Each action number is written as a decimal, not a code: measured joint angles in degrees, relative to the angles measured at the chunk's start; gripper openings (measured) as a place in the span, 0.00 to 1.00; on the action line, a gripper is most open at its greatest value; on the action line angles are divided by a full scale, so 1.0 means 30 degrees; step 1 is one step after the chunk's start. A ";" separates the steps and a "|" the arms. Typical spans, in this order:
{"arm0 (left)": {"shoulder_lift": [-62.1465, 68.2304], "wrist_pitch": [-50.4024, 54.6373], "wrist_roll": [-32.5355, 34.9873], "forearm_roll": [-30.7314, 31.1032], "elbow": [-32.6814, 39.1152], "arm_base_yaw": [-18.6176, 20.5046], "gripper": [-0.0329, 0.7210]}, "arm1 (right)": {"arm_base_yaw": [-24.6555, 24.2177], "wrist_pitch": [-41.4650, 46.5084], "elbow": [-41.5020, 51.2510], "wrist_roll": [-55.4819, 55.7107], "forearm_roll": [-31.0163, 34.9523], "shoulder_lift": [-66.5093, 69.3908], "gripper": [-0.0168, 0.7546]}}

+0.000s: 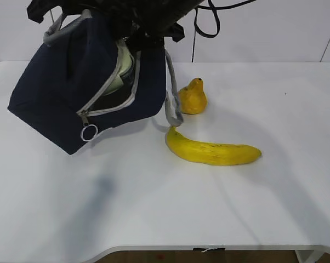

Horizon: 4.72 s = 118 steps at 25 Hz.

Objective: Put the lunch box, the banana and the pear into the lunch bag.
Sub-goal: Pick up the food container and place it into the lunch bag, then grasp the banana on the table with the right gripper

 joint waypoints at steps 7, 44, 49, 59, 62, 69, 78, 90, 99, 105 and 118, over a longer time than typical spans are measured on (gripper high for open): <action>0.0000 -0.0349 0.0000 -0.0758 0.0000 0.0000 0.04 | 0.0000 -0.0645 0.0000 -0.0043 0.0034 0.0000 0.52; -0.0025 0.0552 0.0000 0.0594 0.0038 0.1812 0.04 | 0.0000 0.3065 -0.1948 -0.1587 -0.1528 0.0047 0.64; -0.0025 0.0910 -0.0008 0.2568 0.0004 0.1812 0.04 | 0.0000 0.5329 -0.4001 0.1418 -0.5570 -0.0039 0.64; -0.0025 0.1610 -0.0008 0.5270 -0.0030 0.1812 0.04 | 0.0000 0.5610 -0.4192 0.3439 -0.7449 -0.0071 0.64; -0.0025 0.1726 -0.0008 0.5757 -0.0030 0.1812 0.04 | -0.0035 0.5610 -0.4270 0.3499 -0.7153 0.0395 0.64; -0.0025 0.2046 -0.0008 0.6395 -0.0063 0.1812 0.04 | -0.0104 0.5641 -0.4270 0.3670 -0.6376 0.1601 0.63; 0.0398 0.2082 -0.0008 0.6534 -0.0100 0.1812 0.04 | -0.0173 0.5641 -0.4270 0.3788 -0.6398 0.1843 0.63; 0.0559 0.2154 -0.0008 0.7579 -0.0100 0.2295 0.04 | -0.1419 0.5641 -0.4050 0.2729 -0.7737 0.0264 0.62; 0.0559 0.2300 -0.0008 0.7593 -0.0100 0.2485 0.04 | -0.1464 0.5641 0.1526 0.1925 -0.9431 -0.2911 0.62; 0.0559 0.2559 -0.0008 0.8076 -0.0100 0.2485 0.04 | -0.1464 0.5641 0.5353 -0.0048 -0.9798 -0.5080 0.62; 0.0559 0.3050 -0.0008 0.8416 -0.0100 0.2449 0.04 | -0.1464 0.5482 1.0357 -0.4604 -1.0501 -0.6340 0.62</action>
